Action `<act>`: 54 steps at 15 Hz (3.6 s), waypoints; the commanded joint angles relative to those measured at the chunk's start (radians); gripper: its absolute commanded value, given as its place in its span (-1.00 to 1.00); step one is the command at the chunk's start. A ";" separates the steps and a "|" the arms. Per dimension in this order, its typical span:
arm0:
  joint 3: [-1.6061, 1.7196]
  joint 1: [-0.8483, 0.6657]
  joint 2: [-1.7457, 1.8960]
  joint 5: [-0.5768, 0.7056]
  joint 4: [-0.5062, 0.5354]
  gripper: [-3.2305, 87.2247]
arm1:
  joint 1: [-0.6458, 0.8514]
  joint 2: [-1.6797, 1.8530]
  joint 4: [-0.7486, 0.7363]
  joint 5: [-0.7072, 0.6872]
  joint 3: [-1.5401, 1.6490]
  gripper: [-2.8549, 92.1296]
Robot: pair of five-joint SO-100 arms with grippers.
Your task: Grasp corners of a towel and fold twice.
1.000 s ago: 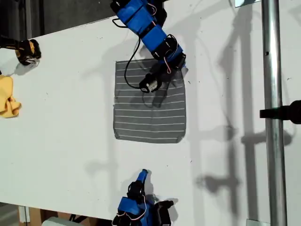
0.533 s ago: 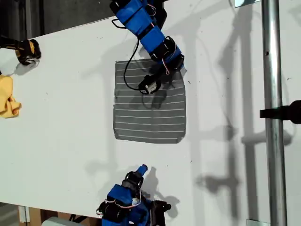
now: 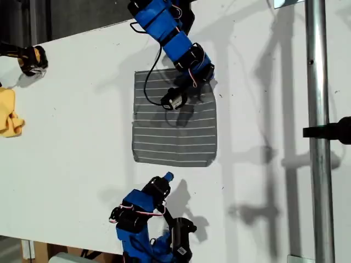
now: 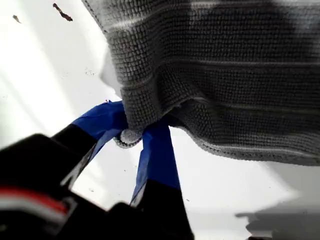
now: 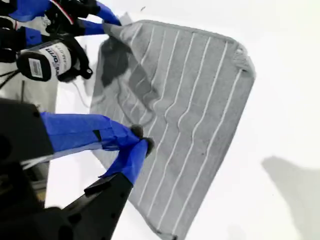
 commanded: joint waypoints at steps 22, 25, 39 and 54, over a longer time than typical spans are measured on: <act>-0.031 0.107 -0.466 0.086 -0.232 -0.10 | 0.012 0.040 0.014 -0.018 -0.034 -0.94; -0.031 0.107 -0.541 0.074 -0.279 -0.12 | 0.009 0.040 0.015 -0.018 -0.034 -0.94; -0.041 0.098 -0.644 -0.002 -0.281 -0.98 | -0.003 0.054 0.032 -0.008 -0.034 -0.94; -0.087 0.184 -0.342 0.064 -0.232 -0.98 | -0.048 -0.063 0.368 -0.164 -0.690 -0.94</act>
